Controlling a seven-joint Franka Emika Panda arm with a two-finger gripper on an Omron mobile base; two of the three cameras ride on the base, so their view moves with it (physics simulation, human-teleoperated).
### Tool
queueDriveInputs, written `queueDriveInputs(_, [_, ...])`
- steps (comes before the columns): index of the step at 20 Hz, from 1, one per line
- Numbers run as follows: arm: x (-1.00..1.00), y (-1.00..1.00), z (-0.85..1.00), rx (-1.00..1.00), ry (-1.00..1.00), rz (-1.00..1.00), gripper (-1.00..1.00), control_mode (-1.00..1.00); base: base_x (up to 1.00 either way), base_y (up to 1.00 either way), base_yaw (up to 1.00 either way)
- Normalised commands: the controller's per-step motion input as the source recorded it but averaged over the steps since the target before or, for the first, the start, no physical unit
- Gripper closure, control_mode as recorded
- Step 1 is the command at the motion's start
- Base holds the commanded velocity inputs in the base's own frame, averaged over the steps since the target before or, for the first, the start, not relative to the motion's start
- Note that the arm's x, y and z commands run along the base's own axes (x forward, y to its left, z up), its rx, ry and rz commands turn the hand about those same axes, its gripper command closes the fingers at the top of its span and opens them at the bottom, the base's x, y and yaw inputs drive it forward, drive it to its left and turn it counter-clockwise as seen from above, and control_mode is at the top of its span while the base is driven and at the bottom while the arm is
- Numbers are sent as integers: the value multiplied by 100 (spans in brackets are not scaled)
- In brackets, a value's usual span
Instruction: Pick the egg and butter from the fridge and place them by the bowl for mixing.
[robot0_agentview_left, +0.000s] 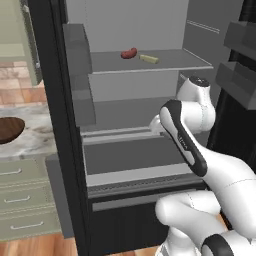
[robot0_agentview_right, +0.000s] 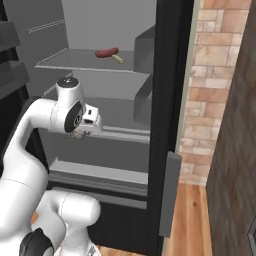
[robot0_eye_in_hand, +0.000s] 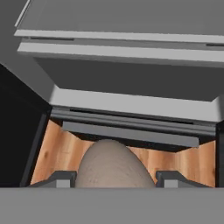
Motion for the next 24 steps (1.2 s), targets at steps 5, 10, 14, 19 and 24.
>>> queueDriveInputs(5, [0, 0, 0, 0, 0, 0, 100, 100, -75, 0, 10])
queueDriveInputs(10, [0, 0, 0, 0, 0, 0, 100, 100, -63, 0, 22])
queueDriveInputs(14, [0, 0, 0, 0, 0, 0, 100, 100, -47, 0, 73])
queueDriveInputs(19, [0, 0, 0, 0, 0, 0, 100, 100, -45, 0, 78])
queueDriveInputs(24, [0, 0, 0, 0, 0, 0, 100, 100, -35, 10, 62])
